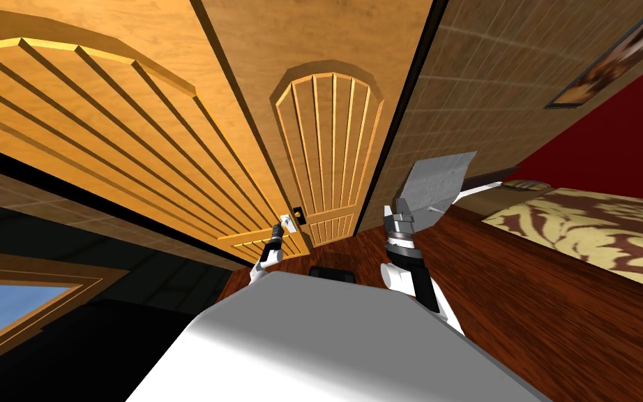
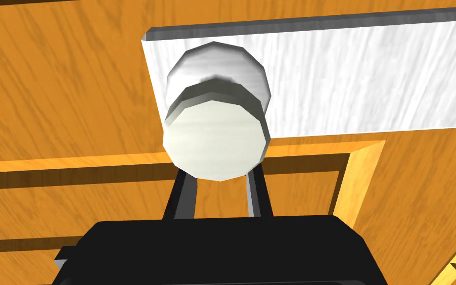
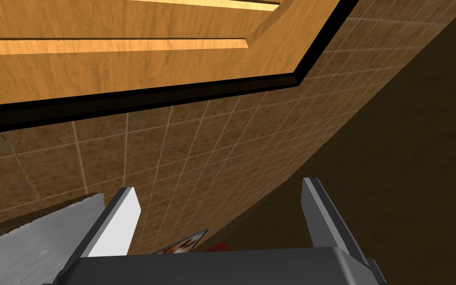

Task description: Pull the door open

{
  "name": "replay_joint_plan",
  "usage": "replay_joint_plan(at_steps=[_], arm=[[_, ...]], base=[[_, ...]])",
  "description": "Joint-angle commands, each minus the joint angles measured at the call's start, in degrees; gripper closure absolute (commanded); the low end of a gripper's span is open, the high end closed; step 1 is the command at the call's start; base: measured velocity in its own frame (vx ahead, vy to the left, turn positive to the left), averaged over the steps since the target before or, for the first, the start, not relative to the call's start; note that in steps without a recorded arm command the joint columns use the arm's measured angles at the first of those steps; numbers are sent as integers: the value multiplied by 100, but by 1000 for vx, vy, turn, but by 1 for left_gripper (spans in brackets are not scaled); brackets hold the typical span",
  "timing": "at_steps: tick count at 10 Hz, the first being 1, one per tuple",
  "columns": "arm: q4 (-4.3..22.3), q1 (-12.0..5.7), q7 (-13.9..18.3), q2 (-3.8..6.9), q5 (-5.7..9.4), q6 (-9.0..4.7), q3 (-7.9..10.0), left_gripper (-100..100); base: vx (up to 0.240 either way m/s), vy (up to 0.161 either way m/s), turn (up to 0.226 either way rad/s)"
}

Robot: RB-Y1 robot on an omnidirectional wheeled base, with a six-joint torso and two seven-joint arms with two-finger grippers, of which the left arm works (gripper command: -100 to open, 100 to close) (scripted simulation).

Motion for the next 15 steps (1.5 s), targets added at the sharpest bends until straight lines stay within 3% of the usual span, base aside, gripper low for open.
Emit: replay_joint_plan(at_steps=[1,3,4,7,10,11,12,15], arm=[[15,19,-1,-11,-1,15,-12,100],[15,19,-1,-11,-1,15,-12,100],[0,106,6,17,17,17,9,-100],[-96,162,19,28,32,29,-72,-100],[-287,179,40,21,42,56,-276,-100],[-243,193,41,29,41,34,-236,-100],[-121,261,42,58,52,23,-85,-100],[-16,248,37,67,51,14,25,-100]], base=[[-23,5,5],[-8,0,3],[-139,27,97],[-206,-21,-1],[-179,-75,-71],[-73,-50,-5],[-11,56,155],[75,84,57]])
